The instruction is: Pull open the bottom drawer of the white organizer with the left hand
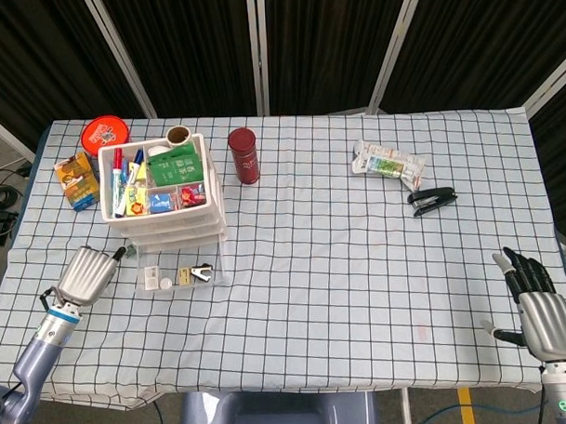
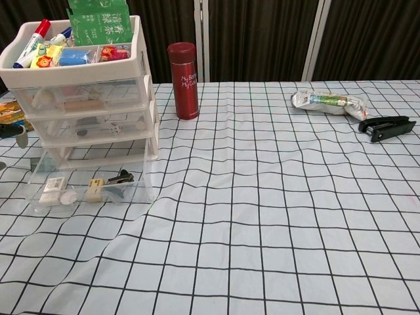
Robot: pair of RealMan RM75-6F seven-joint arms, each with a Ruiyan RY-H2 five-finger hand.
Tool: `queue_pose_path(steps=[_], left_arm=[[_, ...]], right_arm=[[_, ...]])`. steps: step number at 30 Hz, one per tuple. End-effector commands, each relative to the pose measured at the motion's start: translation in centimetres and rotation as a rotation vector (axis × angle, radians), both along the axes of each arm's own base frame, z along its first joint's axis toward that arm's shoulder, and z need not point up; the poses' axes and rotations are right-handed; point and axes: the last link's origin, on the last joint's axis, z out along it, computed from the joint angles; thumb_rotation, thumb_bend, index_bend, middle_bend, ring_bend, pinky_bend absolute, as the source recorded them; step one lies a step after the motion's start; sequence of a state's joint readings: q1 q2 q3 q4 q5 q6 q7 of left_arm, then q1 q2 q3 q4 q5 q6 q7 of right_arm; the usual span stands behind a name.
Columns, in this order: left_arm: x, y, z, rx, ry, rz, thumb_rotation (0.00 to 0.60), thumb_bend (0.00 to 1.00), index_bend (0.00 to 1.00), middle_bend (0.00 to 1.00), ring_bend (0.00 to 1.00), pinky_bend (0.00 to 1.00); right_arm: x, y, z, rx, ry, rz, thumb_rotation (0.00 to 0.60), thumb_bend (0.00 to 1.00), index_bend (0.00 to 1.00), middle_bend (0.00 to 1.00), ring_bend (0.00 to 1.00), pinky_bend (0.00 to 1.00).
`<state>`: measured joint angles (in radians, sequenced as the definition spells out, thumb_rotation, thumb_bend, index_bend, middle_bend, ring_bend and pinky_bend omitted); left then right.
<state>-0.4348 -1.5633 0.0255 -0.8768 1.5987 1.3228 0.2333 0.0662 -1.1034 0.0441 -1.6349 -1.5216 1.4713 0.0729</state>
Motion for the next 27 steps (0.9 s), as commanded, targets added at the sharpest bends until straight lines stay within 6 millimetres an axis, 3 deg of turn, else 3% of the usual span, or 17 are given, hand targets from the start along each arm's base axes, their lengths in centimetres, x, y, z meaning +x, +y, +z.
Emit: queue_pose_path(steps=[1, 7, 11, 17, 21, 23, 27], left_arm=[[0.3, 0.0, -0.1, 0.020, -0.021, -0.008, 0.600, 0.35, 0.35, 0.98, 0.91, 0.81], [1.1, -1.4, 0.2, 0.050, -0.150, -0.030, 0.600, 0.25, 0.26, 0.89, 0.85, 0.73], [2.0, -4.2, 1.1, 0.100, -0.325, -0.045, 0.600, 0.21, 0.21, 0.79, 0.76, 0.63], [3.2, -8.3, 2.7, 0.240, -0.486, -0.063, 0.600, 0.18, 0.05, 0.44, 0.48, 0.41], [3.8, -11.0, 3.1, 0.279, -0.540, 0.019, 0.600, 0.13, 0.00, 0.08, 0.13, 0.18], [3.8, -12.1, 3.0, 0.253, -0.521, 0.091, 0.600, 0.11, 0.00, 0.00, 0.02, 0.07], [4.6, -13.7, 3.8, 0.241, -0.503, 0.190, 0.600, 0.09, 0.00, 0.00, 0.00, 0.00]], right_arm=[[0.0, 0.0, 0.0, -0.001, 0.000, 0.001, 0.600, 0.03, 0.03, 0.00, 0.00, 0.00], [0.0, 0.1, 0.0, 0.000, 0.003, 0.004, 0.600, 0.03, 0.03, 0.00, 0.00, 0.00], [0.0, 0.0, -0.1, 0.000, 0.006, 0.006, 0.600, 0.03, 0.03, 0.00, 0.00, 0.00], [0.4, 0.1, -0.6, 0.008, 0.021, 0.038, 0.600, 0.03, 0.03, 0.00, 0.00, 0.00], [0.5, 0.1, -0.8, 0.004, 0.033, 0.054, 0.600, 0.03, 0.03, 0.00, 0.00, 0.00], [0.5, 0.0, -0.8, -0.002, 0.041, 0.060, 0.600, 0.03, 0.03, 0.00, 0.00, 0.00], [0.6, -0.1, -0.8, -0.018, 0.057, 0.085, 0.600, 0.03, 0.02, 0.00, 0.00, 0.00]])
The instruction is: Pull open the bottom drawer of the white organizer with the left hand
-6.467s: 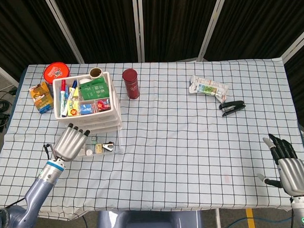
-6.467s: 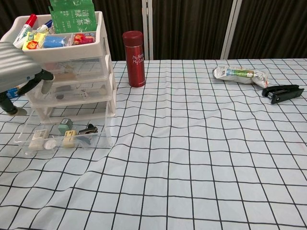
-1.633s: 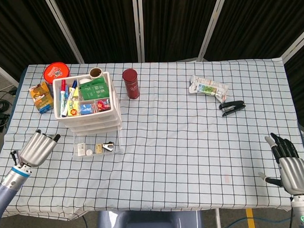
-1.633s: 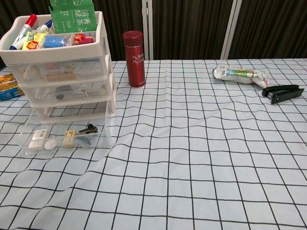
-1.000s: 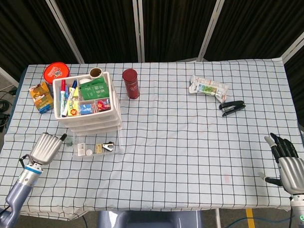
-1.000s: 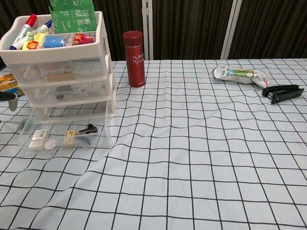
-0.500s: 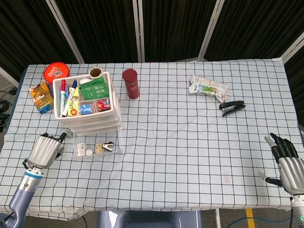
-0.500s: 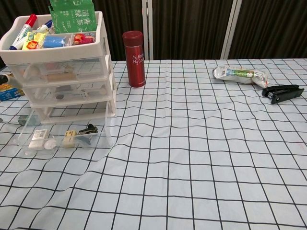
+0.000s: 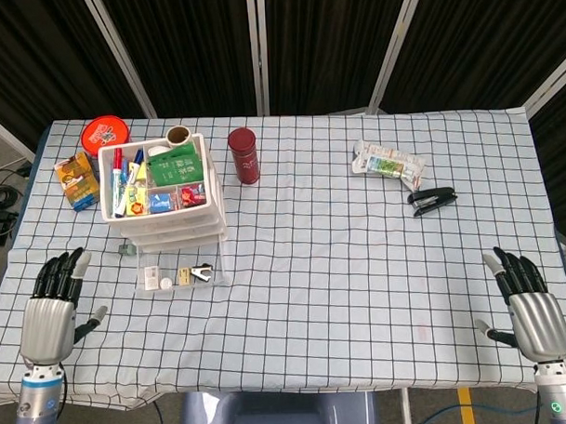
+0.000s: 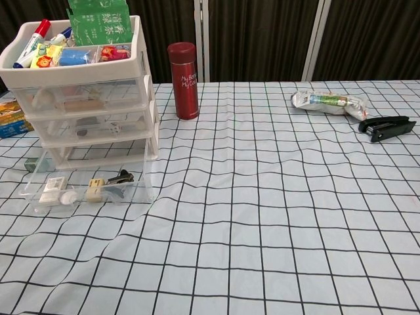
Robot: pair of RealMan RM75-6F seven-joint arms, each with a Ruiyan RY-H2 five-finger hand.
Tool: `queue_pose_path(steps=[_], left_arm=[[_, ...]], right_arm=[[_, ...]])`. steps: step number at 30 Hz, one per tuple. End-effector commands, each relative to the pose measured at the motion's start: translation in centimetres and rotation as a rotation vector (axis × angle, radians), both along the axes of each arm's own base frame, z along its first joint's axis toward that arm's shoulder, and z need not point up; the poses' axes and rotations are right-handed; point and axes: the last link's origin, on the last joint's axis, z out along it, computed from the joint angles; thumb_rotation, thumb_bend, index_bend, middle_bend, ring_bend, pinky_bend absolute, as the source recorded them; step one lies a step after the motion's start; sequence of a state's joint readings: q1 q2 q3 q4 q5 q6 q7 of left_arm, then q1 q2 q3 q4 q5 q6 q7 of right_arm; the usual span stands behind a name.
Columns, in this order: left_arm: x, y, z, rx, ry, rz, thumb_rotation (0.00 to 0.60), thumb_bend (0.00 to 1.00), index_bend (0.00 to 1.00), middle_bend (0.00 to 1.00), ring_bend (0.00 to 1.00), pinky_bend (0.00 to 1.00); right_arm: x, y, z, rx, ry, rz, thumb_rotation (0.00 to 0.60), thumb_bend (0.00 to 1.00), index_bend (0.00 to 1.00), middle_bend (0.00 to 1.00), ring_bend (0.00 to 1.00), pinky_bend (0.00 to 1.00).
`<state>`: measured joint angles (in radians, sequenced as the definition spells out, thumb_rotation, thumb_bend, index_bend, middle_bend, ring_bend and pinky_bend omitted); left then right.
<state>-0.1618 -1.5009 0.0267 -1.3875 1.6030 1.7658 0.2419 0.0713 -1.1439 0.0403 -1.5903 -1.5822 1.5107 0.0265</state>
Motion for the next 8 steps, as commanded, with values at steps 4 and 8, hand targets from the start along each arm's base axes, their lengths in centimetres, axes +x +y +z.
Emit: queue_pose_path(steps=[4, 8], left_arm=[[0.2, -3.3, 1.6, -0.028, 0.002, 0.149, 0.600, 0.08, 0.00, 0.00, 0.00, 0.00], [0.2, -4.1, 2.3, -0.027, -0.023, 0.191, 0.600, 0.08, 0.00, 0.00, 0.00, 0.00]], right_arm=[[0.1, -0.1, 0.0, -0.018, 0.014, 0.027, 0.600, 0.03, 0.00, 0.00, 0.00, 0.00], [0.2, 0.0, -0.1, -0.026, 0.020, 0.044, 0.600, 0.03, 0.00, 0.00, 0.00, 0.00]])
